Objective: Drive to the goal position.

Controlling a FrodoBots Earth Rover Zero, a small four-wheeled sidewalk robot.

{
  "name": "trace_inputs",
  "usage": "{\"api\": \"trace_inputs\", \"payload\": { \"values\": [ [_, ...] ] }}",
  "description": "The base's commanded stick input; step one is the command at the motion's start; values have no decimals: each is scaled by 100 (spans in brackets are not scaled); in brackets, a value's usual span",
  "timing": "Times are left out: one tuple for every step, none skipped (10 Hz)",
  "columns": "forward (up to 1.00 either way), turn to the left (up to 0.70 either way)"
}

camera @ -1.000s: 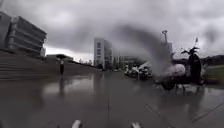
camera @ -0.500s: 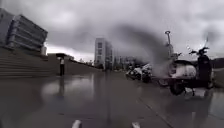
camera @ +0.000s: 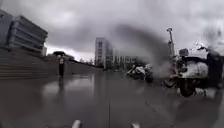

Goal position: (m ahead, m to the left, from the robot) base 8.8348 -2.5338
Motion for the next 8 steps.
{"api": "trace_inputs", "payload": {
  "values": [
    [70, -16],
    [70, -4],
    [70, 0],
    [70, 0],
    [70, -28],
    [70, -24],
    [70, -6],
    [70, 0]
  ]
}}
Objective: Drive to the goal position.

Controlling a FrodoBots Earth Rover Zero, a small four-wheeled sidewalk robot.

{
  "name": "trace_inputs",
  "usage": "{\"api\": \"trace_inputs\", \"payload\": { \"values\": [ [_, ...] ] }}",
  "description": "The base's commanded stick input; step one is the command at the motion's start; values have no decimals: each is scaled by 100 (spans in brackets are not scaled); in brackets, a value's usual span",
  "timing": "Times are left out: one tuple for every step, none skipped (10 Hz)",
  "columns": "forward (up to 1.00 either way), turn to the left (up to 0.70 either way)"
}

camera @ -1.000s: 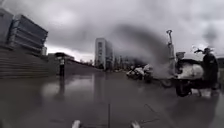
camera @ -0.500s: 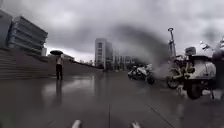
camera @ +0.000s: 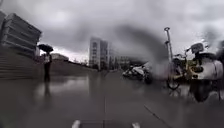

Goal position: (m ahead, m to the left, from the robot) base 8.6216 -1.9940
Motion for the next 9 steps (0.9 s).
{"api": "trace_inputs", "payload": {
  "values": [
    [70, 0],
    [70, 0],
    [70, 0],
    [70, 0],
    [70, 0],
    [70, 0],
    [70, 0],
    [70, 0],
    [70, 0]
  ]
}}
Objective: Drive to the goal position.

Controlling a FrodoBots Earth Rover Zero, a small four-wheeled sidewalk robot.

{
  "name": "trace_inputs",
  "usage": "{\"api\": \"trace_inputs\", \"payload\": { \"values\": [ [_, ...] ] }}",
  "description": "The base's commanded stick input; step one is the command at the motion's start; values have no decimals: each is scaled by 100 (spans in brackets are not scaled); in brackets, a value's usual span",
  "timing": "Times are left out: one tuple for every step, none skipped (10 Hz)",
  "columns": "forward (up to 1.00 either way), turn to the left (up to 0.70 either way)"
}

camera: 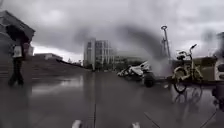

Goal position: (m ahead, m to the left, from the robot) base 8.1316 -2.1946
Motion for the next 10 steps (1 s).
{"api": "trace_inputs", "payload": {
  "values": [
    [70, 0],
    [70, 0],
    [70, 0],
    [70, 0],
    [70, 0],
    [70, 0],
    [70, 0],
    [70, 0],
    [70, 0],
    [70, 0]
  ]
}}
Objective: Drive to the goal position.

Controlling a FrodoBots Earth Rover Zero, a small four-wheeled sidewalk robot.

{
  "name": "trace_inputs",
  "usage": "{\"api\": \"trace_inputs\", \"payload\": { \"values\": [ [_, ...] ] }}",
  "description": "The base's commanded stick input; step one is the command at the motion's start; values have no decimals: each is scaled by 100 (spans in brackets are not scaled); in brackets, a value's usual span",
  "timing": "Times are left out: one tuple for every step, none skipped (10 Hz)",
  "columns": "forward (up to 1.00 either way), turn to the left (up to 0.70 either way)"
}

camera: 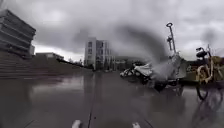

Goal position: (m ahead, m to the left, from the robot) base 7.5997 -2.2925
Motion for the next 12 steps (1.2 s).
{"api": "trace_inputs", "payload": {
  "values": [
    [70, 0],
    [70, 0],
    [70, 0],
    [70, 0],
    [70, 0],
    [70, 31],
    [70, 8],
    [70, 1],
    [70, 0],
    [70, 0],
    [70, 0],
    [70, 0]
  ]
}}
